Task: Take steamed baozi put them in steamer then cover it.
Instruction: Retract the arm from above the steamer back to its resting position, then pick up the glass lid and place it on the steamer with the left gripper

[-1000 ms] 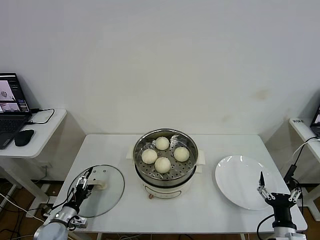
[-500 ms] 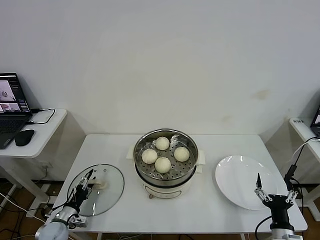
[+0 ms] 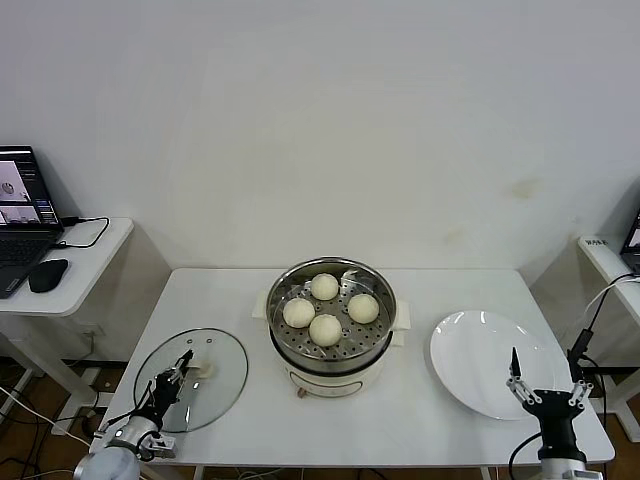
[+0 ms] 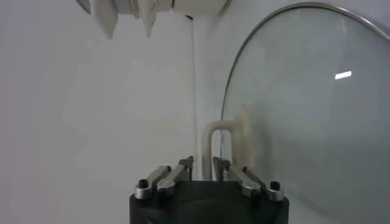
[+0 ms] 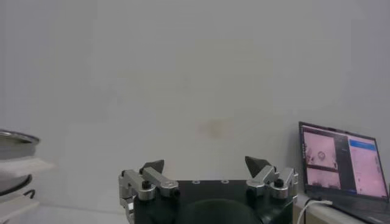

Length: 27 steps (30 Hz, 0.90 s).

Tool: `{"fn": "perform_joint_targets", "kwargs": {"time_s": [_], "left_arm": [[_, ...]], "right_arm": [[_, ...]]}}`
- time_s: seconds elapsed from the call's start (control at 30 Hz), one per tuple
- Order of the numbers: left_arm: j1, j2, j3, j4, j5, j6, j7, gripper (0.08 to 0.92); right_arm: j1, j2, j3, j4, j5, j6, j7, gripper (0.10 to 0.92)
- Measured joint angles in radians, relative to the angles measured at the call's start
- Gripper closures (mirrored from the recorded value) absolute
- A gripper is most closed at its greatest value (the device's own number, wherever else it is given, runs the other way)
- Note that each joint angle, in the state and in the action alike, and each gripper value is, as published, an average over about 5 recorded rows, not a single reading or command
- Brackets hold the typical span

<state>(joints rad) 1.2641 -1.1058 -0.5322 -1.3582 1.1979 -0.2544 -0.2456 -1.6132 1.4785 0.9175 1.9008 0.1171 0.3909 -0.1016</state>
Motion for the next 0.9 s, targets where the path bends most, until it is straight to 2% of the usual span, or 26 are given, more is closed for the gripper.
{"fn": "perform_joint_targets", "kwargs": {"time_s": [0.43,0.7,0.9], "left_arm": [[0.030,-0.021,-0.031,-0.043,0.011,0.010,-0.049,0.859],[0.098,-0.023,-0.085,-0.168,-0.002,0.048,-0.048,0.859],[0.163,-0.004,-0.139,-0.307,-0.053,0.098,-0.007,0.859]], "right_arm": [[-0.004,-0.011,-0.007,0.002,-0.005,0.005,0.000,0.203],[-0.005,-0.017,-0.022,0.005,-0.012,0.007,0.002,0.203],[-0.009,-0.024,-0.040,0.007,-0.020,0.011,0.005,0.202]]}}
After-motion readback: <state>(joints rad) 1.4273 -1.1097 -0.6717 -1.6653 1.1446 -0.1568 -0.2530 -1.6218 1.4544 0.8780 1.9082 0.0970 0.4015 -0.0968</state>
